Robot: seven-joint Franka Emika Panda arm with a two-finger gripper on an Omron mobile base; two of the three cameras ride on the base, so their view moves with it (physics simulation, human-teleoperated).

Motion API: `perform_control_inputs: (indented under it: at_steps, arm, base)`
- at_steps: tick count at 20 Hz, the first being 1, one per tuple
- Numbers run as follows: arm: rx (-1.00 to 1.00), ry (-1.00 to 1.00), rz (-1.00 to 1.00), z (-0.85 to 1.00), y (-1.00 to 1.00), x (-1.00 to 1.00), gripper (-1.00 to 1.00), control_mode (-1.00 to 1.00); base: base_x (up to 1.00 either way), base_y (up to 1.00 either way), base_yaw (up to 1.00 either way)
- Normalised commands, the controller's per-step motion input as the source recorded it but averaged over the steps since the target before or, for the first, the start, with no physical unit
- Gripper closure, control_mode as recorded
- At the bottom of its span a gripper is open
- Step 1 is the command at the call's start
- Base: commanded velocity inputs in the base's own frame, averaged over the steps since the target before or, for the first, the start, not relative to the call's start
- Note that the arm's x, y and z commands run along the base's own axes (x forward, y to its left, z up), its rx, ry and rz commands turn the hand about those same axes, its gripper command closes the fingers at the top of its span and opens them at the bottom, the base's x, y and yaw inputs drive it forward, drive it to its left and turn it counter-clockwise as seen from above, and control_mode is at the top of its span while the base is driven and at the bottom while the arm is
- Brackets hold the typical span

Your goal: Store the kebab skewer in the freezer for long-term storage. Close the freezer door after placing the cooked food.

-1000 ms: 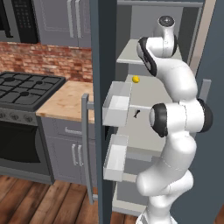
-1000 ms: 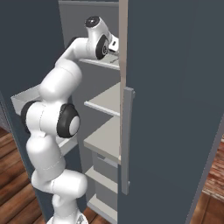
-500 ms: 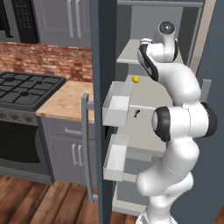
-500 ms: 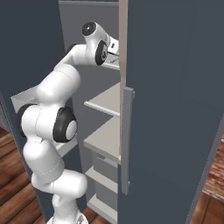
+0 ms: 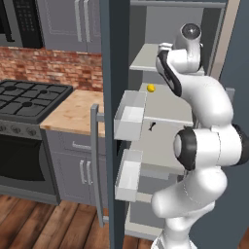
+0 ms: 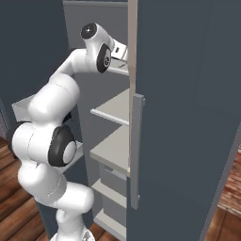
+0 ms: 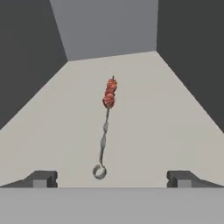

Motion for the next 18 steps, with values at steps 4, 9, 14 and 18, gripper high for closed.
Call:
perform_control_inputs:
  at_steps: [4, 9, 14, 18]
  arm:
    - [0.0, 0.0, 0.0, 0.18, 0.11, -0.7, -1.0, -1.0]
    - [-0.02, 0.0, 0.0, 0.08, 0.19, -0.76, -1.0, -1.0]
    - [-0.06, 0.0, 0.0, 0.0, 0.25, -0.75, -1.0, -1.0]
    - [-0.04, 0.0, 0.0, 0.0, 0.25, -0.79, -1.0, -1.0]
  base:
    - [0.0, 0.0, 0.0]
    - [0.0, 0.0, 0.0]
    - [0.0, 0.0, 0.0]
    - [0.0, 0.0, 0.0]
